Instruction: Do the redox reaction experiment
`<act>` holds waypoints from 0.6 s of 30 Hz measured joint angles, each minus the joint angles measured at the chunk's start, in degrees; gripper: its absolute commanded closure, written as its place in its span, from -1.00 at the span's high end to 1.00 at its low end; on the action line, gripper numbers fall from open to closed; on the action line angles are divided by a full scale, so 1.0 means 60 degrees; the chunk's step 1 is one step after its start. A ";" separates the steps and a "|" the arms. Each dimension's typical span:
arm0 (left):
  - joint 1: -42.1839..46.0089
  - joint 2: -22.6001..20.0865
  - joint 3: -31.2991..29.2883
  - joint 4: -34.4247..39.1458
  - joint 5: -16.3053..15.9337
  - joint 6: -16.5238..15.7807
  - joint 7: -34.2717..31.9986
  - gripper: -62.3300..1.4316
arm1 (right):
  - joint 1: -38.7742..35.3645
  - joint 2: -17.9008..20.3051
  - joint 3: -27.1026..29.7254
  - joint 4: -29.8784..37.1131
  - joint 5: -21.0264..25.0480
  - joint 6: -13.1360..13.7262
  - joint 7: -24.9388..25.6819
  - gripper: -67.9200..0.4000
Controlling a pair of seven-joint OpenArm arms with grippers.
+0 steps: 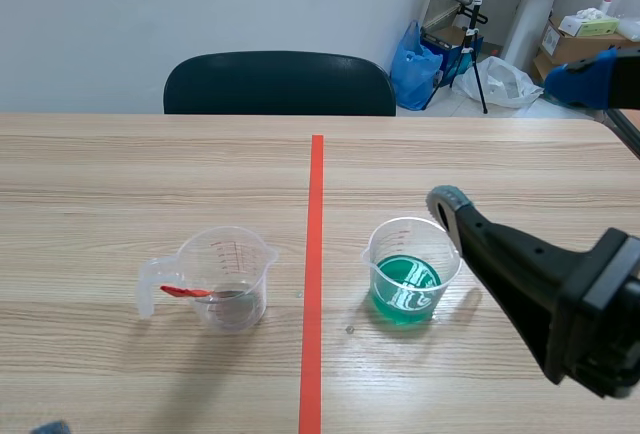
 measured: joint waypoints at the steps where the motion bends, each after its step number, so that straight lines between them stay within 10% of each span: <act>1: 0.0004 0.0000 0.0000 0.0000 -0.0004 0.0000 -0.0124 1.00 | 0.0000 0.0000 0.0000 0.0000 0.0000 0.0000 -0.0004 1.00; 6: -0.0007 0.0000 -0.0004 0.0000 -0.0867 0.0612 -0.0386 1.00 | 0.0000 0.0000 0.0000 0.0000 0.0000 0.0000 0.0000 1.00; 18: -0.0656 -0.0193 -0.0004 0.0000 -0.0758 0.0714 0.1355 1.00 | 0.0000 0.0000 0.0000 0.0000 0.0000 0.0000 0.0000 1.00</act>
